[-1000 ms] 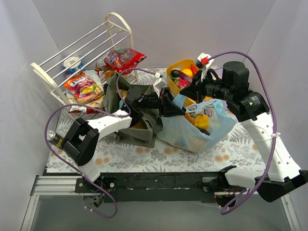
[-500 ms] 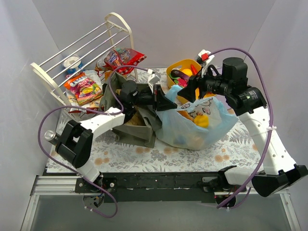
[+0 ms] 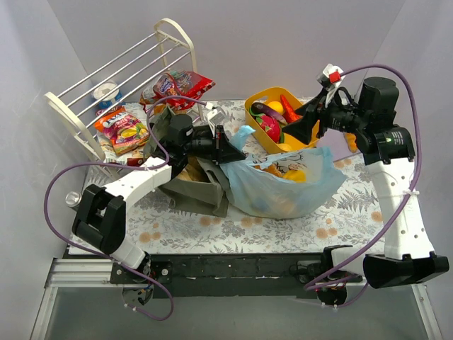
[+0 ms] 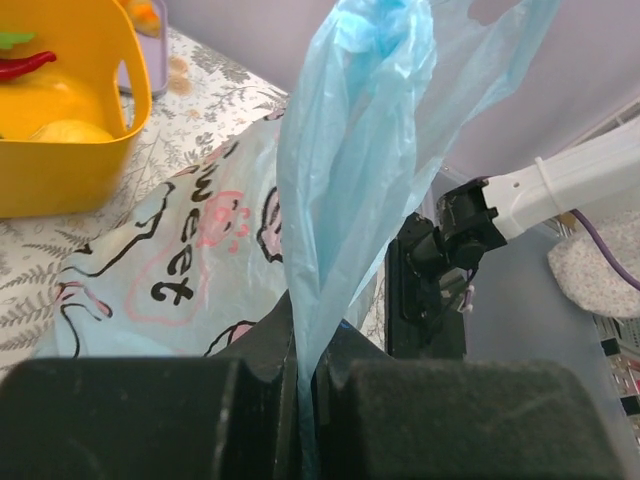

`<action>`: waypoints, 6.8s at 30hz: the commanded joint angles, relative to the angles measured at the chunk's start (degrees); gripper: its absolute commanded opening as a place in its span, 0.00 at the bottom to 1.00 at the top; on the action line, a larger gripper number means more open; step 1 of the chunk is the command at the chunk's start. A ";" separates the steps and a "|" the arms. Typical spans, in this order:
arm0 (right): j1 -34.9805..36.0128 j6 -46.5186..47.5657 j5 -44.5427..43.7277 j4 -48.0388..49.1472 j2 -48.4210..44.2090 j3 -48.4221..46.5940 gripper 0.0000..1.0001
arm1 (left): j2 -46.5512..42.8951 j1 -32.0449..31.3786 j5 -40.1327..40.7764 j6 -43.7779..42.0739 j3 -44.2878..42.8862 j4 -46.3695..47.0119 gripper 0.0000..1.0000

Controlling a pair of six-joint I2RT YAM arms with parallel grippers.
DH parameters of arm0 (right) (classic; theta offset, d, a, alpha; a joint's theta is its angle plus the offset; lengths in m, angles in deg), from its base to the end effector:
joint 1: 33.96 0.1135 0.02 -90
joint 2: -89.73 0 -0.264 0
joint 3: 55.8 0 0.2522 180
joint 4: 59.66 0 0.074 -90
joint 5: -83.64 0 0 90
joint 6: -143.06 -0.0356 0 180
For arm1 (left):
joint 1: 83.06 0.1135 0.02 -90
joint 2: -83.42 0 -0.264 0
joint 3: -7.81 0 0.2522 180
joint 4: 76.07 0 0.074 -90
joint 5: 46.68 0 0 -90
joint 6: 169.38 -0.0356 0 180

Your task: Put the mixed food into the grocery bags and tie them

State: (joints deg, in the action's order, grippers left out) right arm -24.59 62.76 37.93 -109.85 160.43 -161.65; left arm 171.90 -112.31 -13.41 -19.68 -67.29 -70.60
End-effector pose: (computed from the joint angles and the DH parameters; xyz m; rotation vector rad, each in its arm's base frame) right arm 0.2278 0.0628 0.4820 -0.8186 1.6160 0.6999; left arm 0.2917 -0.1975 0.3062 0.3618 2.0621 -1.8857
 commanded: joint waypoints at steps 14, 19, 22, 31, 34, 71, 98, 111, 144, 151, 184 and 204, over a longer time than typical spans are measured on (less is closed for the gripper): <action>-4.80 7.17 8.36 -0.22 -10.67 7.89 0.78 | -5.78 8.25 4.08 0.15 2.72 -1.12 0.00; -6.02 9.03 2.73 -0.05 -10.14 8.51 0.78 | -6.75 8.34 4.44 -0.38 3.77 -1.29 0.00; -6.64 9.64 3.52 0.13 -9.61 9.30 0.78 | -6.49 8.34 4.08 -0.20 3.60 -1.21 0.00; -7.61 9.56 5.45 3.11 -11.28 15.36 0.68 | -6.93 8.34 4.17 -0.11 3.86 -1.03 0.00; -7.87 8.15 7.55 5.12 -10.85 14.41 0.48 | -6.93 8.34 3.91 0.15 3.95 -0.59 0.00; -3.57 -2.67 4.84 17.09 -11.64 19.76 0.01 | 8.53 -7.57 -0.22 2.17 -14.85 -4.19 0.00; 11.90 -7.58 -0.96 18.76 -0.83 18.27 0.01 | 9.96 -8.10 -0.15 -4.24 -17.59 -14.22 0.39; 11.90 -11.71 -5.36 22.18 -0.74 19.23 0.01 | 6.79 -10.91 2.15 -2.14 -15.65 -9.66 0.75; 12.96 -18.30 -6.94 23.68 -2.14 18.46 0.30 | 7.58 -12.58 12.52 13.25 -5.46 12.33 0.00; 11.47 -21.64 -8.96 18.07 -1.61 10.28 0.74 | 6.44 -12.58 10.41 8.77 -5.02 8.99 0.00; 4.78 -46.43 4.84 48.55 -5.31 38.48 0.52 | 3.01 -13.02 2.85 -9.96 -5.81 -1.12 0.00; 4.87 -36.85 -4.65 33.09 -8.21 32.42 0.01 | -4.11 -13.11 10.23 -7.50 -4.57 -4.81 0.89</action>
State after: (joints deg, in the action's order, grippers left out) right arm -19.89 23.83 35.31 -75.09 152.80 -126.83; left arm 174.05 -125.08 -5.00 -27.97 -71.62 -76.16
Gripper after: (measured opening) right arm 0.031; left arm 0.807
